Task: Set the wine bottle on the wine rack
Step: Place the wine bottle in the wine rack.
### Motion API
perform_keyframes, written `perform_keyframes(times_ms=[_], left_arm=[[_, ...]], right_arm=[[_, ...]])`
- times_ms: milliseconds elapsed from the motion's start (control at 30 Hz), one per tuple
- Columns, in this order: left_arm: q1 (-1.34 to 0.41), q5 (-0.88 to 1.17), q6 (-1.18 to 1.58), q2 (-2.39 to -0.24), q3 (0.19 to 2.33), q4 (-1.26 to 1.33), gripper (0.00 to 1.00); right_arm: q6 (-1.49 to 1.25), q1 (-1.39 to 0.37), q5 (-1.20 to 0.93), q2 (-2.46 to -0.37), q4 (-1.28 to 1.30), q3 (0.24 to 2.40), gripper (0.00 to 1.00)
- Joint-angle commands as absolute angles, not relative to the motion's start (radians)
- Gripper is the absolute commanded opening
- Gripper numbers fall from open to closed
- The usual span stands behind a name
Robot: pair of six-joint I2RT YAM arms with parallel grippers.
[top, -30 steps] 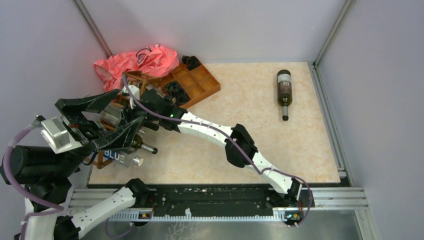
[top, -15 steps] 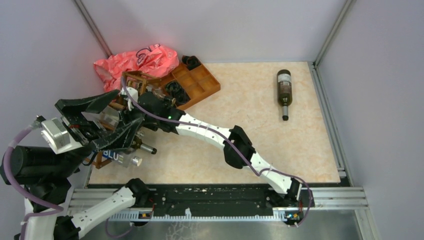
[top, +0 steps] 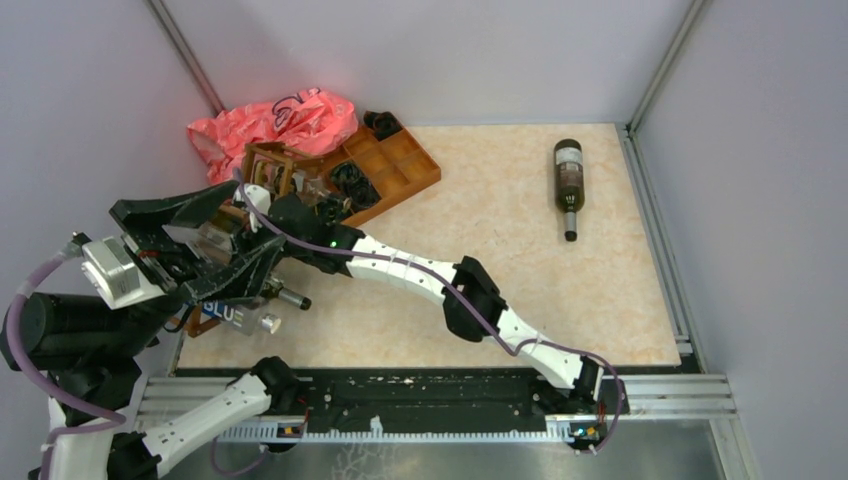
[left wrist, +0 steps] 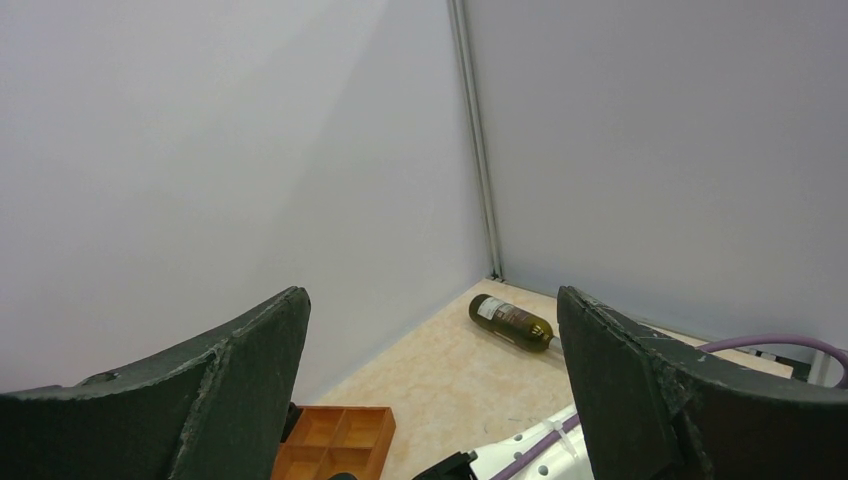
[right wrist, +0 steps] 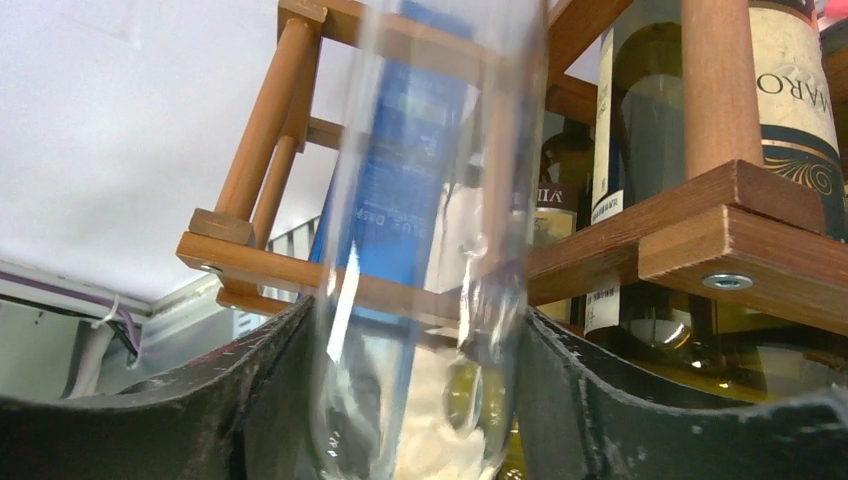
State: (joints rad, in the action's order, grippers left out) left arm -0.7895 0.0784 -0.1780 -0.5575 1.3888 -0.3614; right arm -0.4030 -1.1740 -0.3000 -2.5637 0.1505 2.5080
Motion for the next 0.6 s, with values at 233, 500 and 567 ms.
perform_keyframes(times_ms=[233, 500, 567], left_arm=[[-0.785, 0.075, -0.181, -0.54, 1.386, -0.355, 0.99], [-0.786, 0.083, -0.168, -0.537, 1.39, -0.357, 0.99], [-0.786, 0.086, -0.166, -0.537, 1.391, -0.357, 0.99]], right_arm=[[-0.371, -1.178, -0.244, -2.528, 0.069, 2.556, 0.79], [-0.33, -1.174, -0.232, -2.423, 0.06, 2.446, 0.96], [-0.324, -1.17, -0.233, -2.397, 0.058, 2.426, 0.97]])
